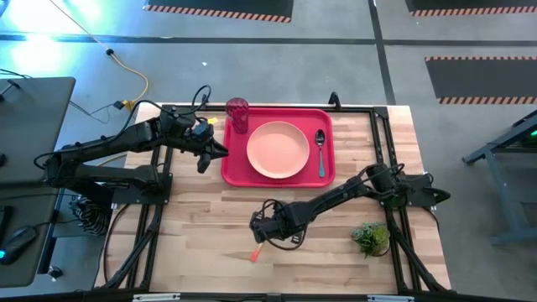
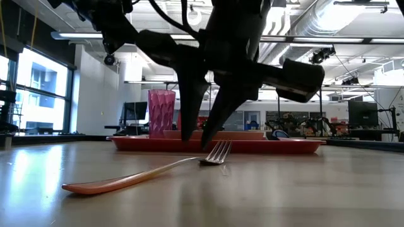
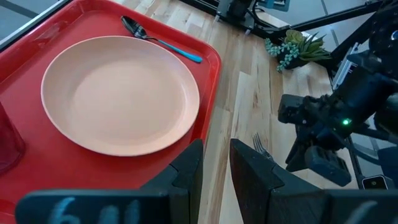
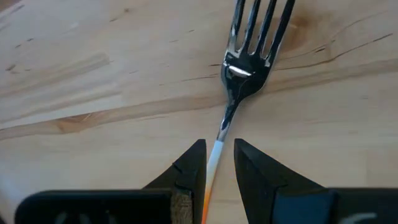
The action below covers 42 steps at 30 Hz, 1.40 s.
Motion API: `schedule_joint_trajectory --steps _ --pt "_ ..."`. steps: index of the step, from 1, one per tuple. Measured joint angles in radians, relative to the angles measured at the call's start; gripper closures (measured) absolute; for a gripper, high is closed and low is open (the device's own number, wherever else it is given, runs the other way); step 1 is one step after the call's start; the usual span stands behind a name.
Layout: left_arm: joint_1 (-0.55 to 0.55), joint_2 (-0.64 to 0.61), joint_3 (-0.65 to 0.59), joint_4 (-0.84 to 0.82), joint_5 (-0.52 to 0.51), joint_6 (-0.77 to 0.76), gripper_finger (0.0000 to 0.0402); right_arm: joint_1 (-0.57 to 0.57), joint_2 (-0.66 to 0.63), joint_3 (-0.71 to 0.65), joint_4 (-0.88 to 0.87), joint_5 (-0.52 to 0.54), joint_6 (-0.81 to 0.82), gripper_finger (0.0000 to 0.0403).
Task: Pick and place plate/cup/fork/spoon on tray
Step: Put the orange fork to the left side of the blue spoon on the red serving tray
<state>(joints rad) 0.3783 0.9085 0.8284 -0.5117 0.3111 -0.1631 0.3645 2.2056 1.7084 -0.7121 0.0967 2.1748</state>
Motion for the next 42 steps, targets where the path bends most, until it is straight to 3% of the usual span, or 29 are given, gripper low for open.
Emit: schedule_joint_trajectory --steps 31,42 --pt "0.000 0.000 0.000 0.001 0.000 0.000 0.0332 -0.018 0.039 -0.005 -0.002 -0.003 0.000 0.0330" --pt "0.001 0.000 0.000 0.001 0.000 0.001 0.0332 -0.018 0.038 -0.004 -0.039 -0.005 -0.036 0.0397"
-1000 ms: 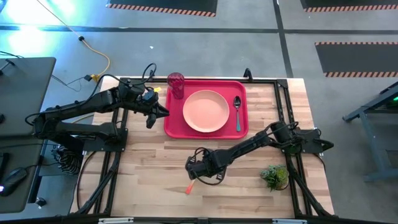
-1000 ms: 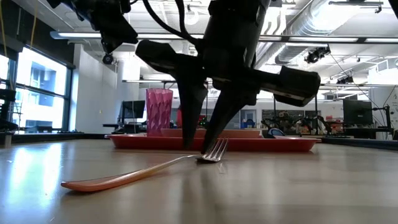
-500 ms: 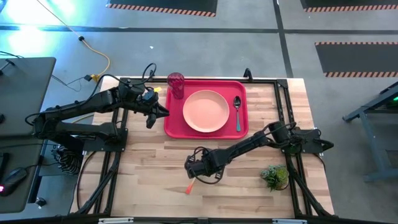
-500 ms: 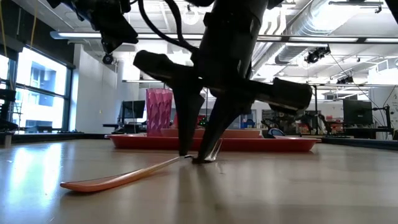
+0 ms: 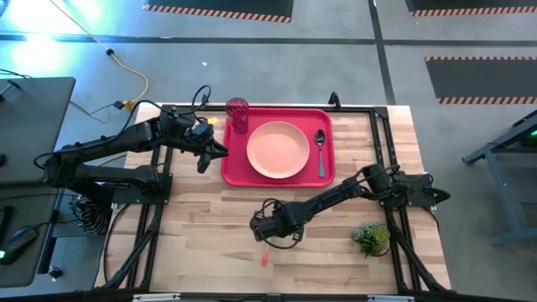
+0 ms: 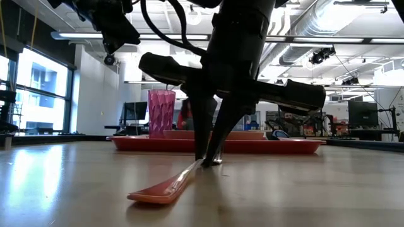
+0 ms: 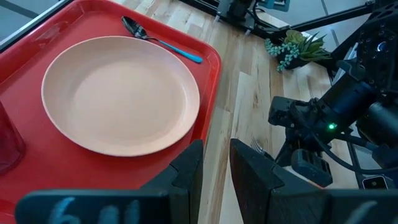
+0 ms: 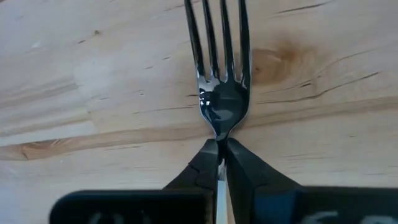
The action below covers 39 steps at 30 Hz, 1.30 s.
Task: Pick and place plate/cup/fork/spoon on tray
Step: Put the orange fork to the left side of the blue spoon on the red serving tray
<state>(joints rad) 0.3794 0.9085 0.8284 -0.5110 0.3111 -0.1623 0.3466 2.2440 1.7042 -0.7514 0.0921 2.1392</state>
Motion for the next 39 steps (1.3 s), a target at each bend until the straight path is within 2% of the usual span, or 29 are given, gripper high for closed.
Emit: schedule_joint_trajectory --steps 15,21,27,39 --pt "0.000 0.000 0.000 0.000 0.000 0.000 0.0332 0.000 -0.001 0.003 0.006 -0.016 -0.119 0.0400" --pt "0.000 0.000 0.000 0.000 0.000 -0.001 0.0332 -0.002 -0.010 0.049 -0.018 0.061 -0.195 0.0402" --pt "0.000 0.000 0.000 0.000 0.000 -0.001 0.0332 -0.028 -0.011 0.139 -0.114 0.077 -0.321 0.0402" --pt "0.000 0.000 0.000 0.001 -0.001 0.000 0.0332 -0.090 -0.012 0.410 -0.505 0.202 -0.581 0.0402"
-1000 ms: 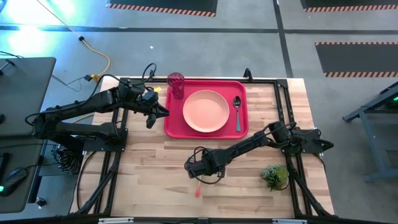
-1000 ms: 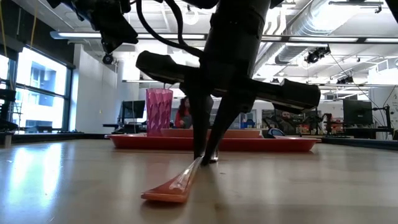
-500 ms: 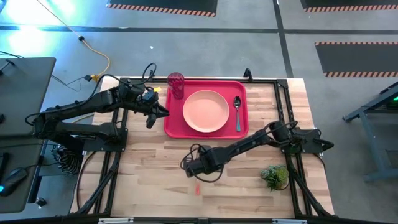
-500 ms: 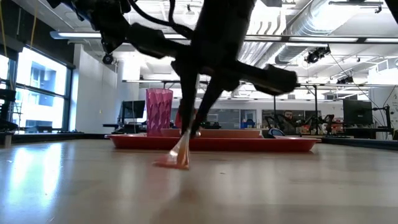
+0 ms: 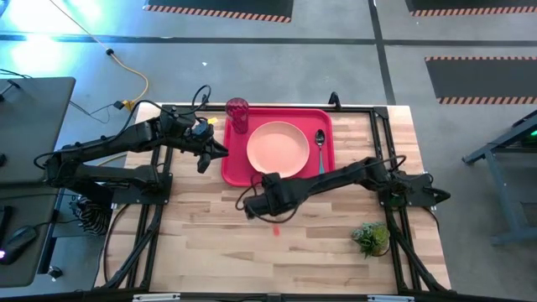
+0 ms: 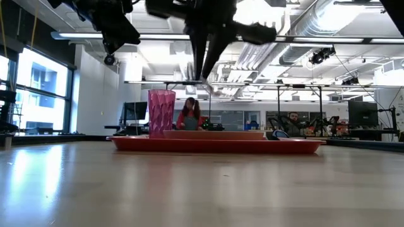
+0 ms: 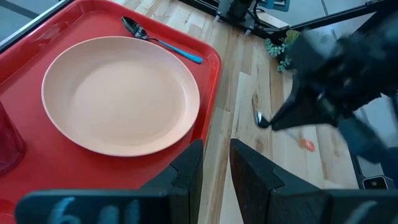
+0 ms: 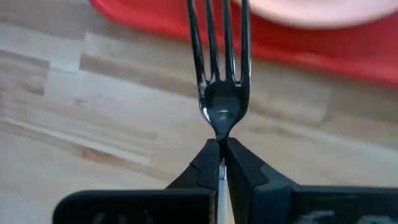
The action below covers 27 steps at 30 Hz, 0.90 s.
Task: Pick and place plate/cup/fork/spoon on tray
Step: Put the orange fork to the left side of the blue spoon on the red serving tray
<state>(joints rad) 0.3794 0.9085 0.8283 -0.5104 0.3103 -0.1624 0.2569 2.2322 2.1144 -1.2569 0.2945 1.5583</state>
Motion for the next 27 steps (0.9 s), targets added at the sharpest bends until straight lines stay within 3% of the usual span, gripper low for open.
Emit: schedule_joint_trajectory --steps 9,15,27 --pt "0.000 0.000 0.000 0.000 0.000 0.000 0.0332 -0.029 0.000 0.196 -0.301 0.169 -0.146 0.0402" --pt "0.000 0.000 0.000 0.007 -0.003 0.000 0.0332 -0.044 -0.010 0.242 -0.314 0.336 -0.256 0.0402" --pt "0.000 0.000 0.000 0.015 -0.008 0.009 0.0332 -0.127 -0.019 0.241 -0.314 0.369 -0.459 0.0402"
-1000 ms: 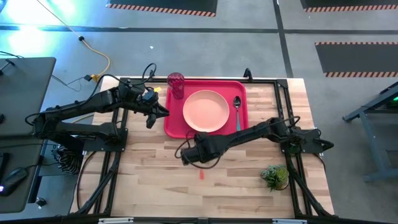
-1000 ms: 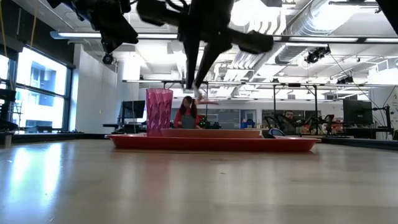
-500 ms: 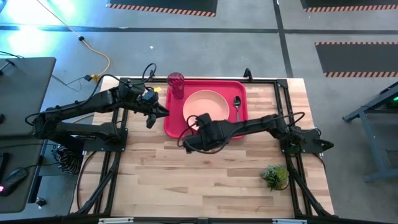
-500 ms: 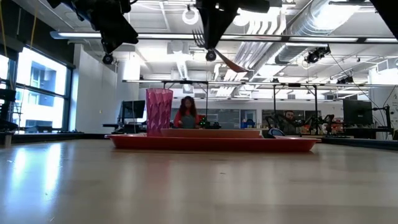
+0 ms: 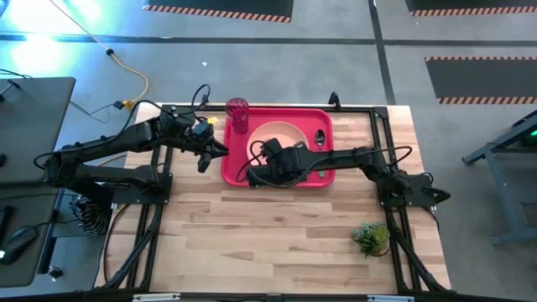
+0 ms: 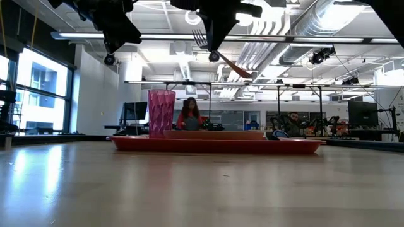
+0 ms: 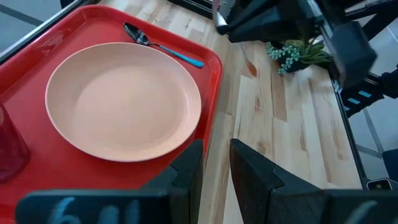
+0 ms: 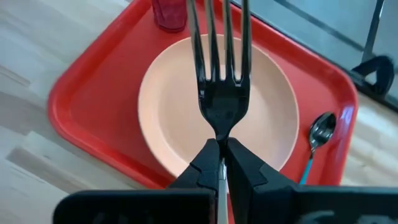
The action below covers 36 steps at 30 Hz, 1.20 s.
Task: Pick and place plate/cup/fork/spoon on tray
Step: Put the orange fork to the left side of the blue spoon on the red serving tray
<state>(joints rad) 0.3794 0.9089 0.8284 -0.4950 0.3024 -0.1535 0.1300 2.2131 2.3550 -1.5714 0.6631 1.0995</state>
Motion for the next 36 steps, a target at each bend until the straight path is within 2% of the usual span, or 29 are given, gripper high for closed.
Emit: schedule_joint_trajectory --steps 11,16,20,30,36 --pt "0.000 0.000 0.000 0.057 -0.005 0.018 0.0332 -0.074 0.000 0.000 0.000 -0.001 -0.269 0.0402" --pt "0.000 0.000 0.000 0.093 -0.062 0.017 0.0332 -0.111 -0.005 -0.024 0.002 -0.010 -0.356 0.0402" --pt "0.000 0.000 0.000 0.103 -0.111 0.017 0.0332 -0.138 -0.049 -0.136 0.001 -0.022 -0.369 0.0402" --pt "0.000 0.001 0.000 0.105 -0.212 0.016 0.0332 -0.210 -0.249 -0.421 0.012 -0.032 -0.281 0.0402" --pt "0.000 0.002 0.000 0.105 -0.245 -0.002 0.0332 -0.268 -0.381 -0.643 0.168 -0.088 -0.243 0.0402"
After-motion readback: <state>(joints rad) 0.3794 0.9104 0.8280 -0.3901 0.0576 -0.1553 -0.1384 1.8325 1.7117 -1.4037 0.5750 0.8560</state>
